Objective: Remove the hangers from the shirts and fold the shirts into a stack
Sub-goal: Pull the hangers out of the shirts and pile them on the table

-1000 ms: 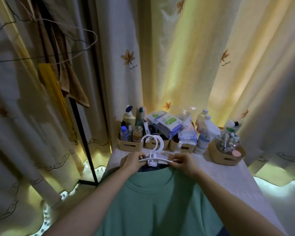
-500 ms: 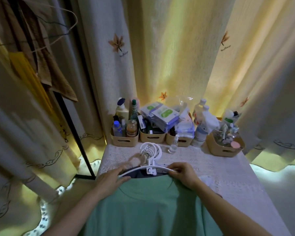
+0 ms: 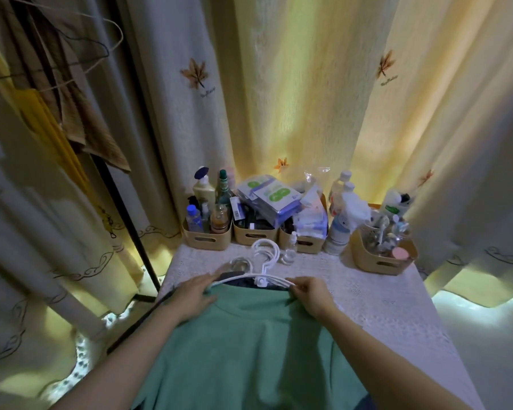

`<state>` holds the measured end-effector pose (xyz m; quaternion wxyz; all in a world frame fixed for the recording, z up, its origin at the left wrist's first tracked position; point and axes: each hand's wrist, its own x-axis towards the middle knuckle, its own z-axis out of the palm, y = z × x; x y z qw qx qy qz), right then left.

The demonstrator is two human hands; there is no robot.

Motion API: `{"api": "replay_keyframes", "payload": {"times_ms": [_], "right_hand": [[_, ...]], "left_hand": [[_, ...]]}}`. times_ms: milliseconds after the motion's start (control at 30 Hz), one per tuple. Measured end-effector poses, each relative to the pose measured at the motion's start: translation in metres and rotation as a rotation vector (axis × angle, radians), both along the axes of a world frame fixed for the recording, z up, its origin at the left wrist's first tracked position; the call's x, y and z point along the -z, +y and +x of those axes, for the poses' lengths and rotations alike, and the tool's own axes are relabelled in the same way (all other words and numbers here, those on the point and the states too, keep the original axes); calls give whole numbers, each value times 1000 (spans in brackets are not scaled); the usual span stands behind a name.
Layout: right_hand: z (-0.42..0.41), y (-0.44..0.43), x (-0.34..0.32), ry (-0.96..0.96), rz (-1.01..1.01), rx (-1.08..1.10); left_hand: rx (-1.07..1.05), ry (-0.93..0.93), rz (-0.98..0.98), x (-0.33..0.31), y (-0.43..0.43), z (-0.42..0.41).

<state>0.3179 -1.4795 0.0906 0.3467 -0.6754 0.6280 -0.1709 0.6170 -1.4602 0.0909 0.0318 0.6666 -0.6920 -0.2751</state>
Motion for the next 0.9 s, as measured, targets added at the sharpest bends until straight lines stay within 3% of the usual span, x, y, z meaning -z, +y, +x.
{"api": "replay_keyframes", "payload": {"times_ms": [200, 333, 467, 600, 733, 900], "right_hand": [[-8, 5, -31, 55, -134, -33], [-14, 18, -54, -65, -133, -113], [-4, 29, -68, -195, -128, -158], [13, 34, -73, -188, -143, -207], [-14, 43, -68, -158, -97, -284], [-67, 54, -42, -210, 23, -48]], "left_hand": [[-128, 148, -271, -8, 21, 10], [-163, 266, -284, -30, 35, 7], [-35, 329, -282, -49, 39, -15], [60, 381, -288, -57, 43, -45], [-46, 478, -306, -47, 51, -36], [-154, 526, -313, -41, 51, -11]]}}
